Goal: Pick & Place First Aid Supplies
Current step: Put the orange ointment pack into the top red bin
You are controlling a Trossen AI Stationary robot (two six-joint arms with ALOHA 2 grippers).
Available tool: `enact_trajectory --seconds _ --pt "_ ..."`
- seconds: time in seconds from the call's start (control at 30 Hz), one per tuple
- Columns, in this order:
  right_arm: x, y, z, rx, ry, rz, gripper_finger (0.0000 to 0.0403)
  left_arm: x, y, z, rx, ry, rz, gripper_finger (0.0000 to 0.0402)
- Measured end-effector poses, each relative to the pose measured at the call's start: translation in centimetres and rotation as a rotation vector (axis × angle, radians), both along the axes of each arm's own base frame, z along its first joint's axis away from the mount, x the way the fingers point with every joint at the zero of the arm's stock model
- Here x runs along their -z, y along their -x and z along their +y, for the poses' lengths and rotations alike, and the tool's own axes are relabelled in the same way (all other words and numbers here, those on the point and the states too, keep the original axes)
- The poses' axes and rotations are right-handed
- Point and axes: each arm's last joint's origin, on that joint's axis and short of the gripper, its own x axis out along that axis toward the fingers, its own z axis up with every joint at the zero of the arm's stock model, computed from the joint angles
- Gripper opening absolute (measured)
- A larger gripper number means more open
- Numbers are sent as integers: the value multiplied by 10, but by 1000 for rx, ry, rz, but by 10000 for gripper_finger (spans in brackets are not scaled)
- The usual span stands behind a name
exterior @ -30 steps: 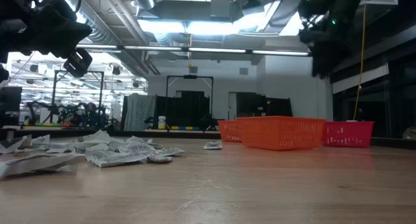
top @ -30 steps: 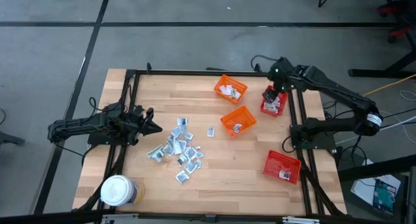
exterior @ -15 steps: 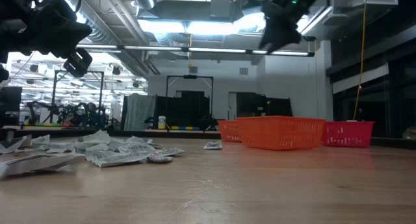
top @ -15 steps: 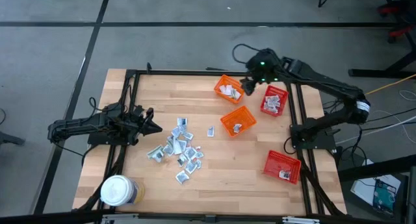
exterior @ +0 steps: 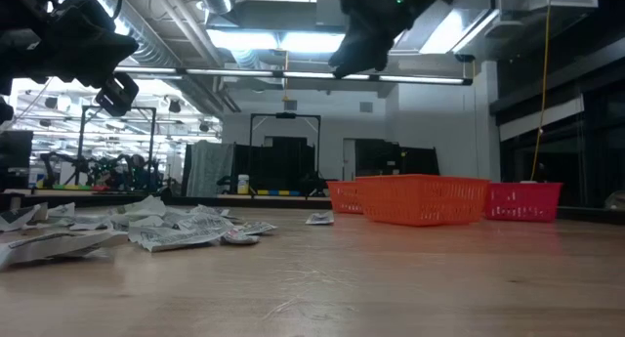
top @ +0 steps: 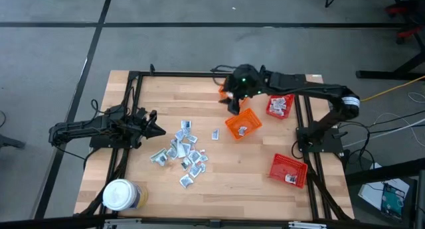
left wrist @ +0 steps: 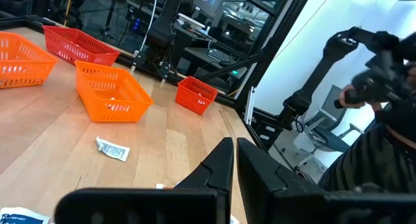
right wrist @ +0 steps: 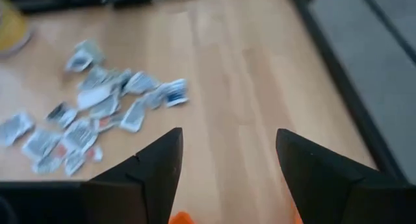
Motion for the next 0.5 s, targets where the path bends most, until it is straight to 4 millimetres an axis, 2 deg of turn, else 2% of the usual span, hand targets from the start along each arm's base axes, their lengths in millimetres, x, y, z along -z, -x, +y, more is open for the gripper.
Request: enact_trajectory --seconds 0.23,0.5 --pt "26 -22 16 -254 22 65 224 0 0 0 -1 0 0 15" --pt "55 -39 24 -339 31 143 205 0 0 0 -1 0 0 15"
